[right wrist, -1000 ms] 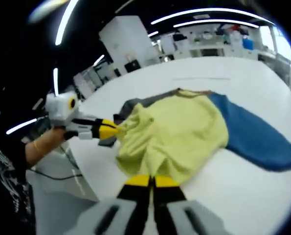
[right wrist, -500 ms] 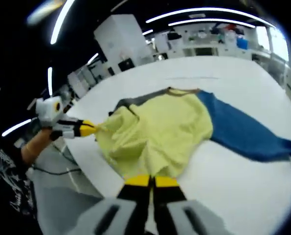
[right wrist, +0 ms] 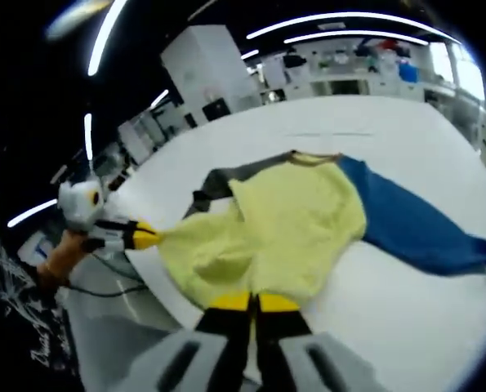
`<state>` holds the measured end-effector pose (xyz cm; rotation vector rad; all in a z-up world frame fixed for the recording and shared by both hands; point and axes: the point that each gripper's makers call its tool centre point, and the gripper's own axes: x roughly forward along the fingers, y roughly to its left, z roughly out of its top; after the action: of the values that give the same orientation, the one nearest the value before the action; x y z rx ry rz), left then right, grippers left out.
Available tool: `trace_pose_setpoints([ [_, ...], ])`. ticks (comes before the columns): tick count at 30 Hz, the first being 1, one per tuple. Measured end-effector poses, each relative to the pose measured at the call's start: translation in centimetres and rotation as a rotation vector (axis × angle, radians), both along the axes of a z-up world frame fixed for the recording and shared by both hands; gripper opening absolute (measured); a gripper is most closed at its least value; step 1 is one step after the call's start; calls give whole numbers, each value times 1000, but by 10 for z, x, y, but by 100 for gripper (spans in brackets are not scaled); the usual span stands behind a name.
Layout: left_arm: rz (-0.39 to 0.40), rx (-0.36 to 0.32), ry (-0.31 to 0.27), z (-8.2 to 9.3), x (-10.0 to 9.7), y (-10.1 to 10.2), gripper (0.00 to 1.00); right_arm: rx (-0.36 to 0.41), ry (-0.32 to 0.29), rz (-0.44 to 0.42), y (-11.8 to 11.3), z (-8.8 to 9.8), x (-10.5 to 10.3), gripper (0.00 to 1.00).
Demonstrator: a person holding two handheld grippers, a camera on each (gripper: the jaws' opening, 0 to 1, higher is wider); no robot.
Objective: Fold the garment on the visible template until the final outline fits inside the template.
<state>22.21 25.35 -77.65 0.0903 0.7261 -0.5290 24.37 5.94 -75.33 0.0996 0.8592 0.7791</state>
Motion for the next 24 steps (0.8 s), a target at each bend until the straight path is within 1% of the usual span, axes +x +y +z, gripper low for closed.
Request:
trace_pose_setpoints([
  [2, 1, -14, 3, 0, -1, -1, 0, -1, -7, 32, 13, 1, 2, 0],
  [4, -4, -14, 7, 0, -2, -4, 0, -3, -4, 48, 23, 1, 4, 0],
  [5, -8, -9, 7, -1, -3, -5, 0, -5, -7, 70, 30, 0, 4, 0],
  [8, -41, 26, -6, -1, -2, -5, 0, -16, -3, 103, 43, -5, 7, 0],
  [10, -62, 38, -11, -3, -2, -3, 0, -21, 9, 118, 54, -10, 12, 0],
  [14, -88, 65, -14, -6, -2, -3, 0, -36, 20, 151, 69, -18, 14, 0],
  [17, -88, 79, -12, -8, -1, -3, 0, -44, 25, 168, 79, -24, 15, 0],
  [18, -86, 81, -12, -8, -1, -2, 0, -51, 36, 172, 80, -29, 17, 0],
  [20, -71, 83, -10, -10, 0, -1, 0, -72, 32, 188, 83, -36, 18, 0],
  [22, -62, 92, -3, -13, 0, 2, 0, -86, 45, 199, 84, -44, 19, 0],
  [24, -55, 83, 4, -14, -1, 3, 0, -86, 59, 199, 86, -49, 18, 0],
])
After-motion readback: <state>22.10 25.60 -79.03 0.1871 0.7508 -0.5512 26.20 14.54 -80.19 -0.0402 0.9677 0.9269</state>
